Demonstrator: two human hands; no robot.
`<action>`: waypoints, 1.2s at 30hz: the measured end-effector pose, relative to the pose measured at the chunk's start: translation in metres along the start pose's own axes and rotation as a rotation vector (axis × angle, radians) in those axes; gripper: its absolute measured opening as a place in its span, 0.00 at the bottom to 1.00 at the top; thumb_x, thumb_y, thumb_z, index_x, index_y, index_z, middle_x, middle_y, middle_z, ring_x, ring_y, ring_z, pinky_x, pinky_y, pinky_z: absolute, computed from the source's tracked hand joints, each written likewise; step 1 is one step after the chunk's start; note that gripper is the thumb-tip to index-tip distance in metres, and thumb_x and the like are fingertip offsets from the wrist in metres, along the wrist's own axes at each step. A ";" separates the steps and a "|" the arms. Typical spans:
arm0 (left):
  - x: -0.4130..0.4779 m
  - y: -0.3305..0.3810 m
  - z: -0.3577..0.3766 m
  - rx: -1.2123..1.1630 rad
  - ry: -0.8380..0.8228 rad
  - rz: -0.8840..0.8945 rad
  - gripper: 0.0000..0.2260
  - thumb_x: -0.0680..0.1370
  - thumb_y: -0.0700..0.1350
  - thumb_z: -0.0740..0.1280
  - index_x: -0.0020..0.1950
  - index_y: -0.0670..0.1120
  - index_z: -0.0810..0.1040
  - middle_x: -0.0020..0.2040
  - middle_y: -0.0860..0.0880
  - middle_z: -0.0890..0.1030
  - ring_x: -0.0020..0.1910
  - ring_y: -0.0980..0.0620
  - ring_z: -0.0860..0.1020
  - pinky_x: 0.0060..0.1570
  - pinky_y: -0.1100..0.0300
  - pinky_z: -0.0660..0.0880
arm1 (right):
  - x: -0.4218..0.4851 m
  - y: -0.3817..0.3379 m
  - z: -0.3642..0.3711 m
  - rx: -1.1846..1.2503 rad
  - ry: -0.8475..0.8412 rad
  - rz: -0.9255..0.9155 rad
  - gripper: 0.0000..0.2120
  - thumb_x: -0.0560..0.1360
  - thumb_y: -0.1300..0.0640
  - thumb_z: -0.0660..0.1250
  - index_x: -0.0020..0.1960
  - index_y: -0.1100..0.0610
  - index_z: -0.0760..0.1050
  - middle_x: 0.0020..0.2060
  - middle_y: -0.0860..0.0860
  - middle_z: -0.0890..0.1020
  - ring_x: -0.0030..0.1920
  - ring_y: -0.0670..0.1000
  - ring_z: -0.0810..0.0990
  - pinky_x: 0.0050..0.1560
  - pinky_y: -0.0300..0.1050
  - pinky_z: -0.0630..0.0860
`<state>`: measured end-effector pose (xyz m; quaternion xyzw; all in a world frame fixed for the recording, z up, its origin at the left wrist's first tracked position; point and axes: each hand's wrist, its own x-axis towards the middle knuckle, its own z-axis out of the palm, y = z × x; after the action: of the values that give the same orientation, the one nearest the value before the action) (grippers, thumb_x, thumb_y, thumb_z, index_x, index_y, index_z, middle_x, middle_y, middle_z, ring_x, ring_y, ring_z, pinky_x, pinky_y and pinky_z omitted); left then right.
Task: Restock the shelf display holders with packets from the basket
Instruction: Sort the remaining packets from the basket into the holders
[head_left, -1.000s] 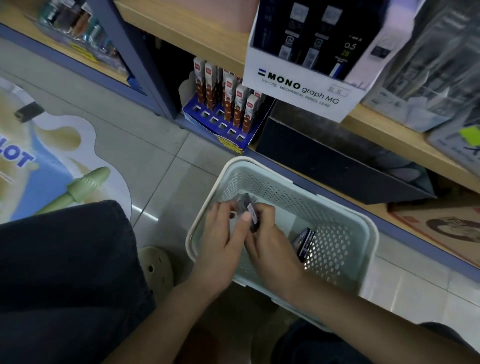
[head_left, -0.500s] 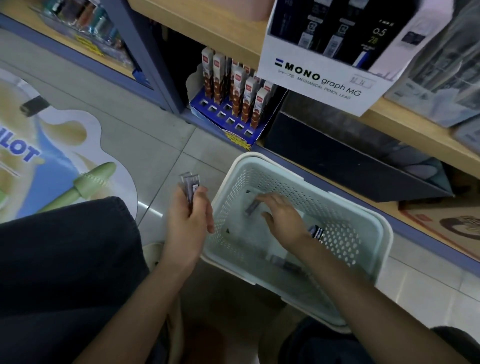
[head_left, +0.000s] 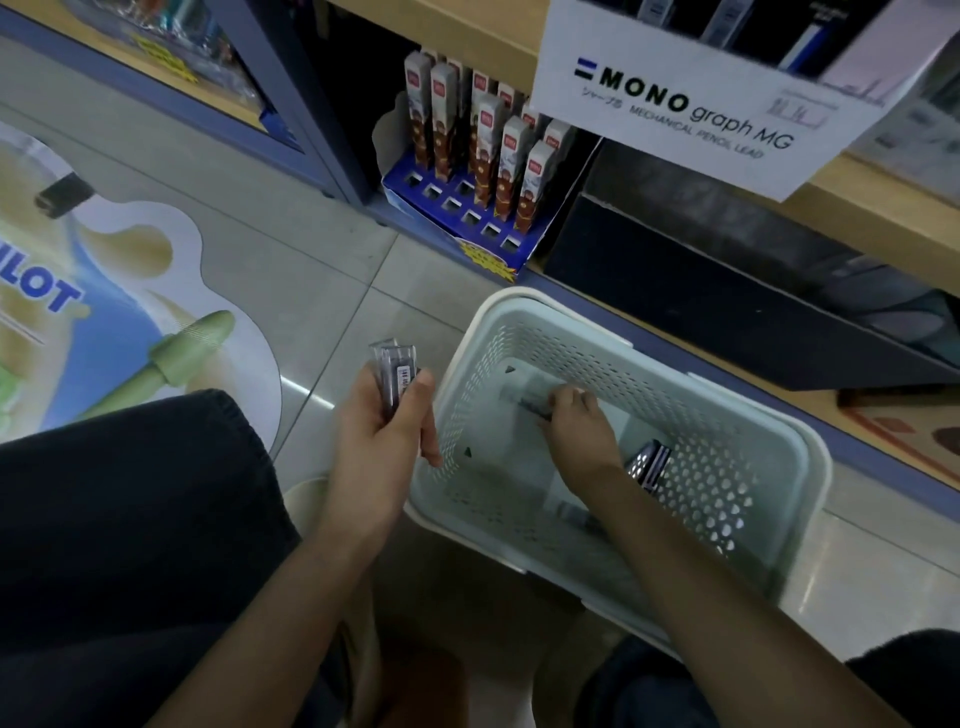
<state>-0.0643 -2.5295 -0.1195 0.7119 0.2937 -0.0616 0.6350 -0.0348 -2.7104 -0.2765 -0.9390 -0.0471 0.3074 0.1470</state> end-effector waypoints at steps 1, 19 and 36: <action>-0.001 0.001 0.002 -0.006 -0.005 -0.011 0.07 0.80 0.42 0.60 0.42 0.42 0.70 0.26 0.50 0.73 0.25 0.55 0.73 0.35 0.68 0.73 | -0.006 -0.004 -0.006 0.138 -0.028 0.048 0.10 0.80 0.60 0.57 0.60 0.60 0.63 0.52 0.60 0.75 0.51 0.59 0.74 0.46 0.50 0.69; -0.052 0.021 0.042 -0.224 -0.226 -0.143 0.19 0.80 0.53 0.55 0.67 0.48 0.70 0.60 0.48 0.78 0.63 0.52 0.74 0.61 0.58 0.70 | -0.123 -0.087 -0.110 1.034 -0.055 -0.239 0.04 0.81 0.48 0.54 0.51 0.44 0.67 0.41 0.42 0.76 0.41 0.34 0.75 0.43 0.36 0.72; -0.106 0.055 0.059 0.117 -0.361 0.447 0.06 0.79 0.53 0.57 0.52 0.58 0.74 0.51 0.52 0.75 0.54 0.54 0.75 0.56 0.57 0.73 | -0.215 -0.066 -0.152 1.333 0.276 -0.041 0.12 0.81 0.55 0.56 0.61 0.60 0.68 0.50 0.55 0.79 0.48 0.46 0.80 0.48 0.43 0.79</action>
<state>-0.1071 -2.6222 -0.0337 0.7720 0.0077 -0.0626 0.6325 -0.1184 -2.7232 -0.0188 -0.6773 0.1536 0.1453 0.7047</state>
